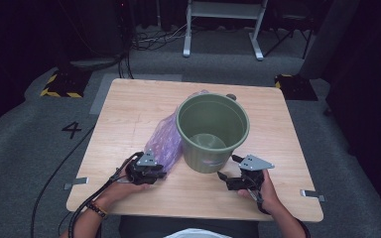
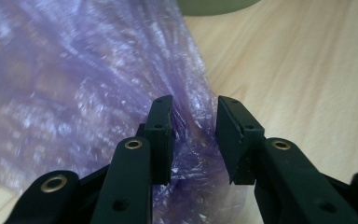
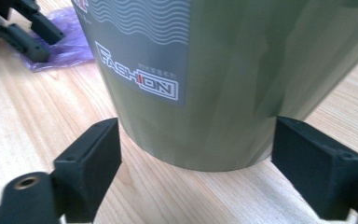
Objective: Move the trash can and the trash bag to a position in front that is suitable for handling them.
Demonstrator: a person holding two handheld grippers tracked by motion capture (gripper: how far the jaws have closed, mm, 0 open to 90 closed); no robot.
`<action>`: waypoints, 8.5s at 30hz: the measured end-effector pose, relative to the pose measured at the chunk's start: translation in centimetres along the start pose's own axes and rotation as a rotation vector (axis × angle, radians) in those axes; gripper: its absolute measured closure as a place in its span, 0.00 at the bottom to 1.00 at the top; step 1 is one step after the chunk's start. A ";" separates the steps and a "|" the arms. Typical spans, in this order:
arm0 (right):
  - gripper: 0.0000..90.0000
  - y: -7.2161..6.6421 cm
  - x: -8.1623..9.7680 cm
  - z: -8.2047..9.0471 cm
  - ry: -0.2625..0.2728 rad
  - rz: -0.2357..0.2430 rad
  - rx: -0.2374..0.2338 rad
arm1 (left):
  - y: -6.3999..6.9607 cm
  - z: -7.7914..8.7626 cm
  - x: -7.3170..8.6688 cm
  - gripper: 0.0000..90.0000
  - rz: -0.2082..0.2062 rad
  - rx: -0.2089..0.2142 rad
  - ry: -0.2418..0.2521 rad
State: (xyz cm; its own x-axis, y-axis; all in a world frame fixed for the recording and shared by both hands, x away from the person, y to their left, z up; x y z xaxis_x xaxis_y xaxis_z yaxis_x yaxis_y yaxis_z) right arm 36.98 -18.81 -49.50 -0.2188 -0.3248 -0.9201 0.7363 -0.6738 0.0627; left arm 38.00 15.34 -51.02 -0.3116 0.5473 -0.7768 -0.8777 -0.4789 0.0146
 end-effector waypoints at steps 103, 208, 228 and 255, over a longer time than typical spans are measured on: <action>0.86 3.9 2.5 1.2 -0.221 0.053 -0.201 | 3.0 -0.1 -2.0 0.20 -0.076 -0.009 0.039; 0.65 -0.6 1.1 0.1 -0.301 0.150 -0.286 | -2.9 4.4 4.5 0.16 0.142 -0.181 0.011; 0.98 0.1 1.0 0.3 -0.321 0.183 -0.276 | -3.2 4.7 4.7 0.16 0.124 -0.164 0.008; 0.32 0.2 -0.9 3.2 -0.193 0.199 -0.266 | -3.2 4.7 4.7 0.16 0.121 -0.156 0.006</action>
State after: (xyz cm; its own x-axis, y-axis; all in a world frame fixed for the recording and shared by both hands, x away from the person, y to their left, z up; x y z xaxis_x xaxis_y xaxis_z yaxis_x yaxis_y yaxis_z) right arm 35.29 -20.80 -47.39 -0.1526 -0.5683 -0.8085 0.9114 -0.3972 0.1072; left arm 37.62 22.68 -51.78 -0.4086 0.4753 -0.7792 -0.7666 -0.6420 0.0104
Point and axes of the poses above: each handheld gripper's, and its own axes: z roughly backward along the jaws, x roughly out of its underside, y roughly to its right, the point moved 2 cm from there along -z, roughly forward along the jaws, and after that the axes turned 6 degrees about y, right-handed, at the moved point
